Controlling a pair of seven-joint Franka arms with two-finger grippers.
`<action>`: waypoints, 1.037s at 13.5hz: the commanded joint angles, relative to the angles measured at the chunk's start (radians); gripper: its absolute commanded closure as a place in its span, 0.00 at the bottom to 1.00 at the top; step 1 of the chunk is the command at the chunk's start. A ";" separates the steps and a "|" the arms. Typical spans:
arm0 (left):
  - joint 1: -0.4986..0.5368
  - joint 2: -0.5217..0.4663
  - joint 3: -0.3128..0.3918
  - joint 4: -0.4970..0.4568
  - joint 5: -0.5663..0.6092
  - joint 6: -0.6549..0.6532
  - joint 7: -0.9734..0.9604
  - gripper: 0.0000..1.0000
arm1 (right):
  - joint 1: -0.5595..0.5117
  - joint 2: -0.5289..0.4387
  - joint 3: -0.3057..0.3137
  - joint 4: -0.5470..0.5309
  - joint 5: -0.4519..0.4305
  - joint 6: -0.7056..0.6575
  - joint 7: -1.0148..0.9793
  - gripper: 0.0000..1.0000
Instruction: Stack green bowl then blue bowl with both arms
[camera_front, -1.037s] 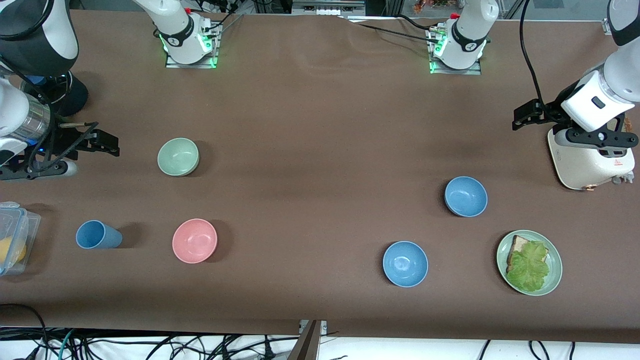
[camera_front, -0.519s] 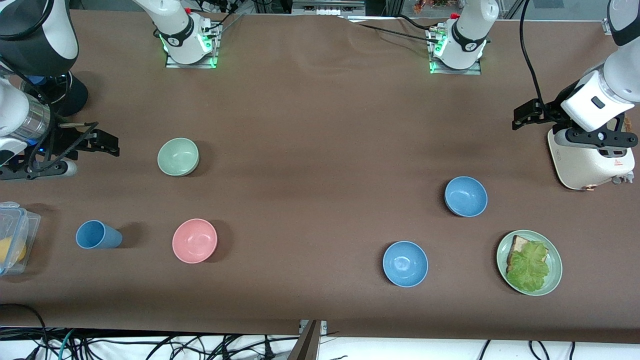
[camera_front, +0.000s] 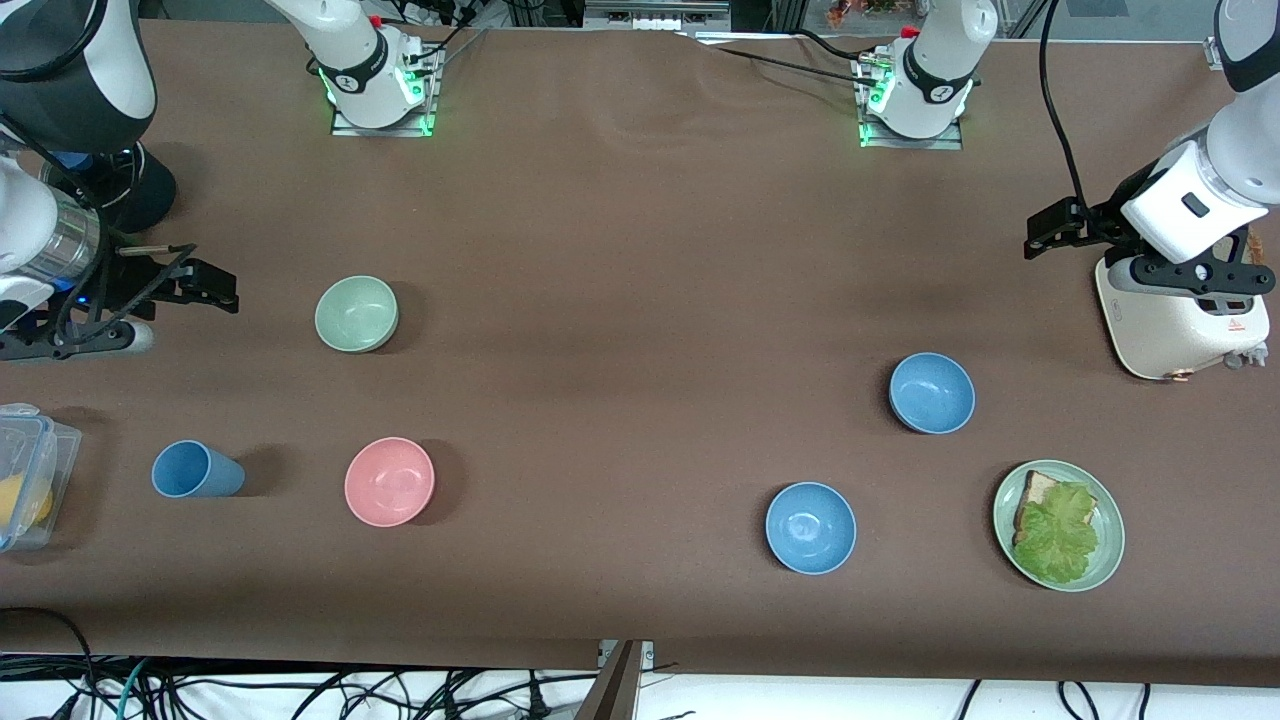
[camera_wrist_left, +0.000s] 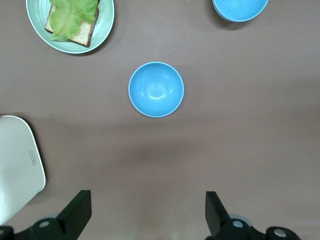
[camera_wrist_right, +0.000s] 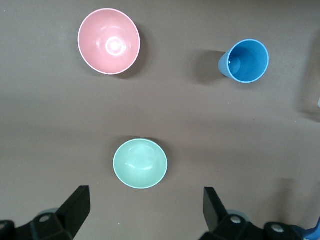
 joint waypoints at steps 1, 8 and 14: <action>0.005 0.012 -0.002 0.033 -0.009 -0.026 -0.003 0.00 | -0.017 0.005 0.013 0.016 0.007 -0.007 -0.016 0.00; 0.005 0.014 -0.002 0.033 -0.009 -0.026 -0.002 0.00 | -0.014 0.005 0.014 0.010 0.008 -0.016 -0.016 0.00; 0.005 0.014 -0.002 0.033 -0.009 -0.026 -0.002 0.00 | -0.011 0.015 0.022 -0.073 0.024 -0.006 -0.003 0.00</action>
